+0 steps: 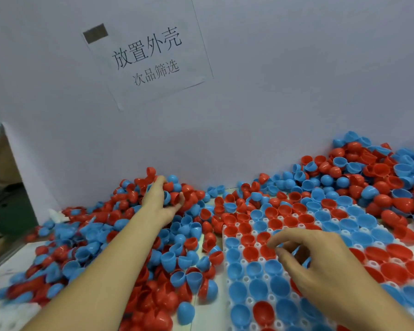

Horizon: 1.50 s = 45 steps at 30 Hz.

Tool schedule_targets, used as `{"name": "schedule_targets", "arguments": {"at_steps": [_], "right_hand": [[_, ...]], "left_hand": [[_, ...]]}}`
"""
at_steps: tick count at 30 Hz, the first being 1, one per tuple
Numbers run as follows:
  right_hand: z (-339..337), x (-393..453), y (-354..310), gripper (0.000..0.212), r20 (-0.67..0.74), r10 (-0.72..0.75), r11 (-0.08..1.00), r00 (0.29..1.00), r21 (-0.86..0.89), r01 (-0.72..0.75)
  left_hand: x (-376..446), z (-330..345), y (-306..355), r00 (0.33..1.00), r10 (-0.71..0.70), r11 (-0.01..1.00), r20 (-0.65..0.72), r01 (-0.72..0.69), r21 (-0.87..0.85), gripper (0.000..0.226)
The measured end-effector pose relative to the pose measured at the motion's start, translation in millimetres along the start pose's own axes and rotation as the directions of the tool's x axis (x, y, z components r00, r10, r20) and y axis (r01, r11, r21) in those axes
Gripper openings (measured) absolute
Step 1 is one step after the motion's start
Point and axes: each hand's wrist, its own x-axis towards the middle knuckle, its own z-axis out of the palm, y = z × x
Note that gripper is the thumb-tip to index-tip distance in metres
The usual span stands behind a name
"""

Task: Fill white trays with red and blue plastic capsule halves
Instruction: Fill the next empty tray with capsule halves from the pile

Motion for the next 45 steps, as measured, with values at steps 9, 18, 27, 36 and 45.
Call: {"name": "schedule_targets", "arguments": {"at_steps": [9, 18, 27, 36, 45], "right_hand": [[1, 0, -1, 0.029, -0.004, 0.01, 1.0, 1.0, -0.009, -0.01], [5, -1, -4, 0.025, 0.008, 0.017, 0.999, 1.0, -0.031, -0.017], [24, 2, -22, 0.043, -0.021, 0.066, 0.892, 0.998, 0.449, -0.049], [22, 2, -25, 0.022, -0.198, 0.229, 0.8, 0.953, 0.596, -0.068], [33, 0, -30, 0.021, -0.105, 0.154, 0.897, 0.982, 0.432, -0.094]], "left_hand": [[-46, -12, -12, 0.998, -0.004, 0.985, -0.064, -0.007, -0.173, 0.026], [-118, -30, -54, 0.979, 0.088, 0.876, 0.184, 0.012, -0.483, 0.016], [-134, -19, -81, 0.821, 0.013, 0.932, 0.571, 0.197, -0.304, 0.02], [-127, -12, -80, 0.821, 0.032, 0.947, 0.57, 0.157, -0.281, 0.035], [-123, -9, -80, 0.875, 0.054, 0.902, 0.48, 0.163, -0.399, 0.015]]}}
